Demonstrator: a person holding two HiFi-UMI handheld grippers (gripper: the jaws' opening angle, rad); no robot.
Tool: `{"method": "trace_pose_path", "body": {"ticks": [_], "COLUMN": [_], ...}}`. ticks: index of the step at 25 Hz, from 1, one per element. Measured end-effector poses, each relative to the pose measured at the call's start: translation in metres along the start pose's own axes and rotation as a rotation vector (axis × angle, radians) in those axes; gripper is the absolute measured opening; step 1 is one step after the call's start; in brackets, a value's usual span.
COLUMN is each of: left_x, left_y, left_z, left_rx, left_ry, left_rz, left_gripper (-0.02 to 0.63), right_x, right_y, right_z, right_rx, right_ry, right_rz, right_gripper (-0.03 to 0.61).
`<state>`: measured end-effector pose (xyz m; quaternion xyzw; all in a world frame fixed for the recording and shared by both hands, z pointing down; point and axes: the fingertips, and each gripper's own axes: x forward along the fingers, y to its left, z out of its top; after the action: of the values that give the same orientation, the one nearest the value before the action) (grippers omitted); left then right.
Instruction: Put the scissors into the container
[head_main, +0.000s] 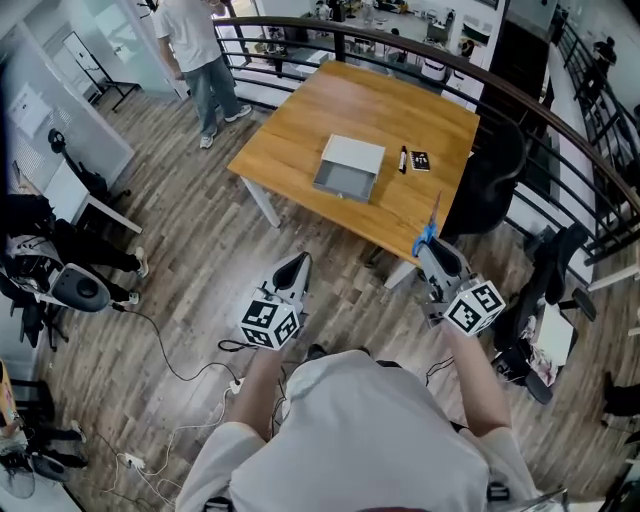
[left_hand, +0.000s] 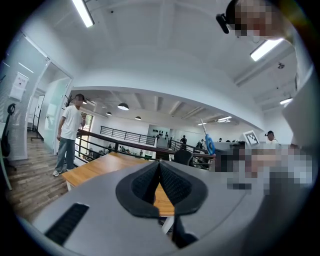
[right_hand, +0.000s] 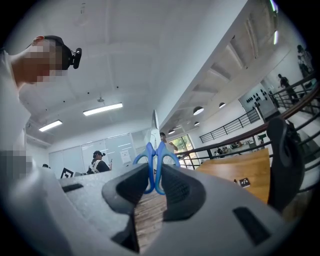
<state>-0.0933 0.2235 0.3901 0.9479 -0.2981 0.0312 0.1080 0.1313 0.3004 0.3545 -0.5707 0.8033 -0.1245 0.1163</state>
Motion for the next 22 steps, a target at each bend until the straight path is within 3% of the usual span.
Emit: {"method": "trace_pose_path", "body": {"ticks": [11,22], "left_x": [0.002,0.034], "left_y": [-0.007,0.042], "left_z": [-0.009,-0.002], "left_rx": [-0.011,-0.026], "left_ry": [-0.002,0.002], "left_rz": [0.037,0.009], "left_gripper": [-0.006,-0.006], "right_x": [0.000,0.050], "right_y": [-0.012,-0.027], "right_z": [-0.015,-0.021], "right_rx": [0.011,0.020], "right_ry": [0.032,0.043], "right_rz": [0.030,-0.009], "right_gripper": [0.082,0.082]}}
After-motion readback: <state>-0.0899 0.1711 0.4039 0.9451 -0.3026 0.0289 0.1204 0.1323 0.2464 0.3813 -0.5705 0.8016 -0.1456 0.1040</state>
